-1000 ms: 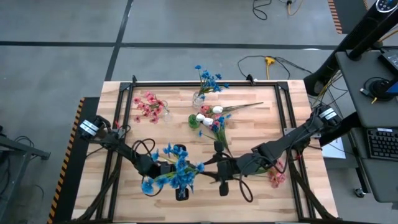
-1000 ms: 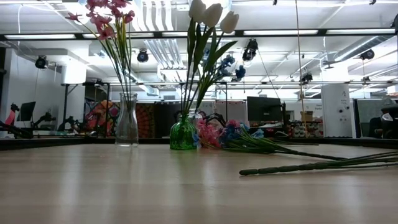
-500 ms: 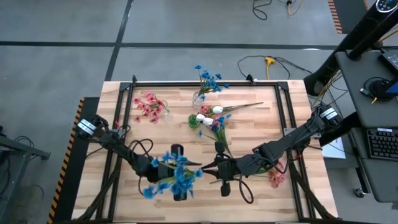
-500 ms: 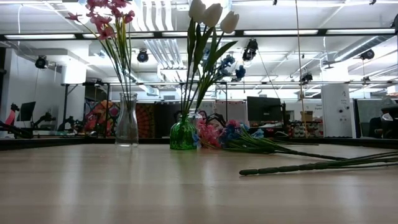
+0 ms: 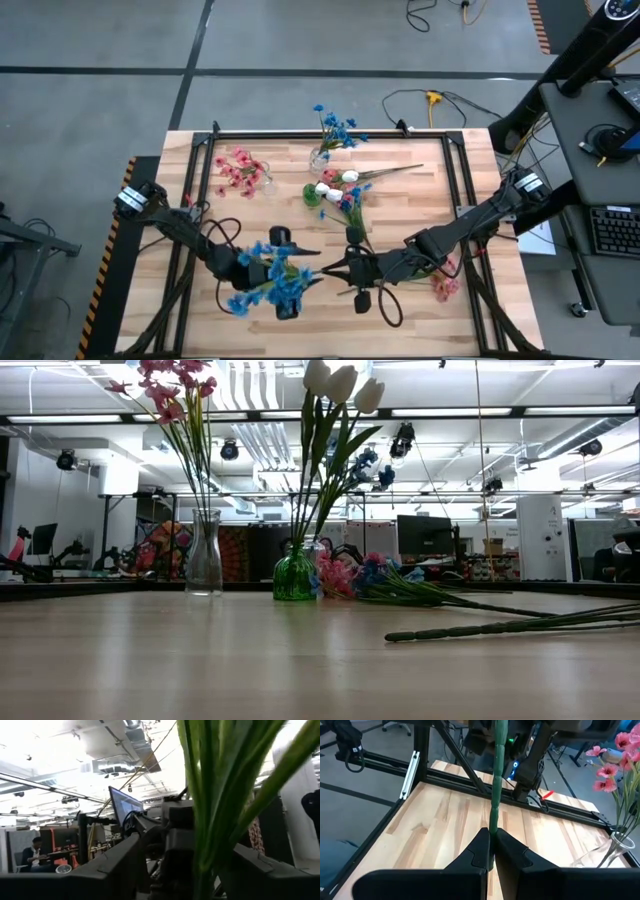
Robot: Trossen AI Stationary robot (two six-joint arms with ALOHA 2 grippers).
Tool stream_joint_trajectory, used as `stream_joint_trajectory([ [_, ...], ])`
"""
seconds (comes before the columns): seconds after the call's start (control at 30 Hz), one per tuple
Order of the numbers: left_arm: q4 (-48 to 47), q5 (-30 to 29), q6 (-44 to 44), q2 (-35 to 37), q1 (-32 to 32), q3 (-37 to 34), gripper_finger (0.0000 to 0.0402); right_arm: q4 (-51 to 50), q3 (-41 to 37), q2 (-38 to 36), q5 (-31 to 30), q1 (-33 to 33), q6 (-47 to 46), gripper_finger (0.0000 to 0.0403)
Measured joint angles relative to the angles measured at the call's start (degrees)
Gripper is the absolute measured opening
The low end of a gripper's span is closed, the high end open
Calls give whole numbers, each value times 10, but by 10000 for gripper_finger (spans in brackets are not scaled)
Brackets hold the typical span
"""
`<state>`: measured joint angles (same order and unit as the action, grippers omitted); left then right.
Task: Sort flowers into vase by color
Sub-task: Put the right blue flowers into the right transparent vase
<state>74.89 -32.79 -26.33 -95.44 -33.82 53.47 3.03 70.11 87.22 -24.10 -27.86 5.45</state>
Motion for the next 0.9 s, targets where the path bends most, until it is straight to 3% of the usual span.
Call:
stream_joint_trajectory([
  [0.33,-62,8,0,0,-4,34,177,-11,0,0,0,0,-14,13],
  [0.67,-66,-40,-4,5,-6,39,17,-10,0,0,-9,0,-25,13],
  [0.77,-69,-43,-3,7,-7,39,8,-10,0,-1,-15,0,-20,19],
  [0.9,-69,-76,-2,10,-7,39,6,-11,0,-5,-15,0,-20,59],
])
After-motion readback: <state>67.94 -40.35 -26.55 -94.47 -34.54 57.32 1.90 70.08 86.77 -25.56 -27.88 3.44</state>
